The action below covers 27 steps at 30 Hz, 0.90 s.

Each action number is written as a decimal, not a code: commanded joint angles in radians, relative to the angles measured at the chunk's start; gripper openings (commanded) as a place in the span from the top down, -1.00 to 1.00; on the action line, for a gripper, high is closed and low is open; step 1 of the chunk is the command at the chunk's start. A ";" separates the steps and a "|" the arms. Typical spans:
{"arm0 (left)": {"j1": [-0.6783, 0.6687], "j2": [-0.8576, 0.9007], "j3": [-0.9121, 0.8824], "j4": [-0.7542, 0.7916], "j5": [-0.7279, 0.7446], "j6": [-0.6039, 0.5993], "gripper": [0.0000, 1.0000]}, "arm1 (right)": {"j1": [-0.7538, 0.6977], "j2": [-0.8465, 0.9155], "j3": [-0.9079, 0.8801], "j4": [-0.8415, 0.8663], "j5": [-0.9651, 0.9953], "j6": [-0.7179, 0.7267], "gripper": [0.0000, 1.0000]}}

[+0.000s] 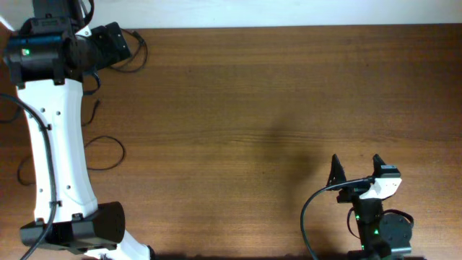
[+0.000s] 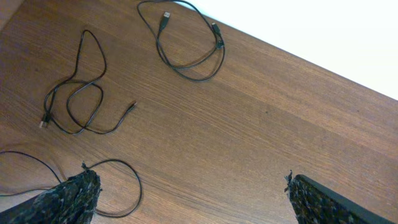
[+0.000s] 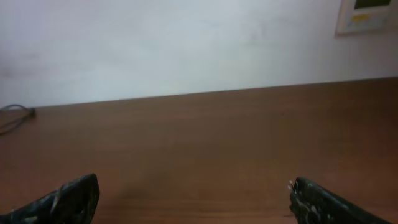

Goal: Untangle cables

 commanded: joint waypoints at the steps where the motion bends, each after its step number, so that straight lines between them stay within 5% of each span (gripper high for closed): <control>1: 0.001 0.001 -0.003 0.001 0.000 0.012 -0.98 | 0.004 -0.013 -0.041 0.007 0.011 0.002 -0.97; 27: -0.001 -0.051 -0.021 0.014 -0.041 0.012 -0.99 | 0.005 -0.013 -0.084 0.071 0.011 0.015 -0.97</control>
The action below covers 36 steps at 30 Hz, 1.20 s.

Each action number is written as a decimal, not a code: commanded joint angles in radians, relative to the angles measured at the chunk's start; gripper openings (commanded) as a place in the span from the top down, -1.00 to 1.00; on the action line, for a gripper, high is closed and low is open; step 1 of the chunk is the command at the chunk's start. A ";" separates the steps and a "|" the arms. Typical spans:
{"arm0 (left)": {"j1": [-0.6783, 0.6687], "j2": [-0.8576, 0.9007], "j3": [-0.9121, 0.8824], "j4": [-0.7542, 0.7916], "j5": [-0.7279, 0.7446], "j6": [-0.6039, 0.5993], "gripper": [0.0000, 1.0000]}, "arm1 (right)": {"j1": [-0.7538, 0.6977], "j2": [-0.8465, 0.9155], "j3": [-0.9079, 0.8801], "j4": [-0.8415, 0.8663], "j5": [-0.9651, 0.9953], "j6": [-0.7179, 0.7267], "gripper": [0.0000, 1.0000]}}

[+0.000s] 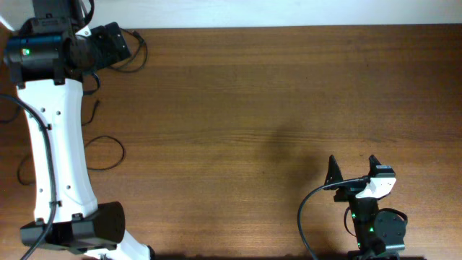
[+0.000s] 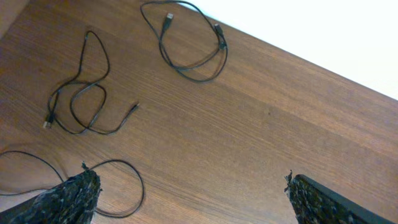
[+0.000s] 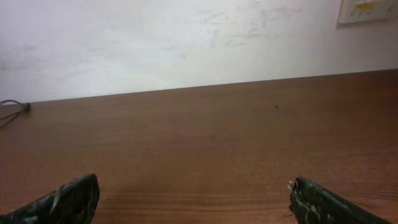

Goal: Untangle cables

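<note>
Three black cables lie apart on the brown table at its far left. In the left wrist view a USB cable [image 2: 186, 46] forms a loop at the top. A thin cable [image 2: 81, 102] curls at the left, and a third cable [image 2: 127, 186] loops by the left finger. My left gripper [image 2: 188, 179] hangs open above the wood beside them, holding nothing. My right gripper [image 1: 353, 167] stands open near the front right, far from all the cables.
The white left arm [image 1: 58, 137] runs along the table's left side and covers part of the cables in the overhead view. A white wall [image 3: 186, 43] stands behind the table's far edge. The right arm's own black cable [image 1: 310, 209] curves beside its base.
My right gripper has drawn back slightly toward the front edge, and its view is sharper. My left gripper has shifted a little, so the cables sit slightly lower right in its view. Both stay open.
</note>
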 commanded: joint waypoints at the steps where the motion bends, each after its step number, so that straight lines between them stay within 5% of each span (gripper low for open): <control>1: -0.013 -0.095 -0.063 0.049 -0.025 0.012 -0.98 | 0.005 -0.013 -0.011 0.002 0.009 0.010 -0.98; 9: -0.094 -0.621 -0.834 0.606 -0.014 0.013 -0.98 | 0.005 -0.013 -0.011 0.002 0.009 0.010 -0.97; 14: -0.094 -0.957 -1.446 1.123 0.163 0.299 -0.98 | 0.005 -0.013 -0.011 0.002 0.009 0.010 -0.97; 18: -0.094 -1.178 -1.799 1.390 0.170 0.360 -0.99 | 0.005 -0.012 -0.011 0.002 0.009 0.010 -0.97; 30: -0.137 -1.604 -2.207 1.468 0.137 0.573 -0.98 | 0.005 -0.013 -0.011 0.002 0.009 0.010 -0.97; 34: -0.189 -1.730 -2.207 1.244 0.027 0.572 -0.98 | 0.005 -0.013 -0.011 0.002 0.009 0.010 -0.97; 36: -0.189 -1.783 -2.207 1.254 0.030 0.572 -0.98 | 0.005 -0.013 -0.011 0.002 0.009 0.010 -0.97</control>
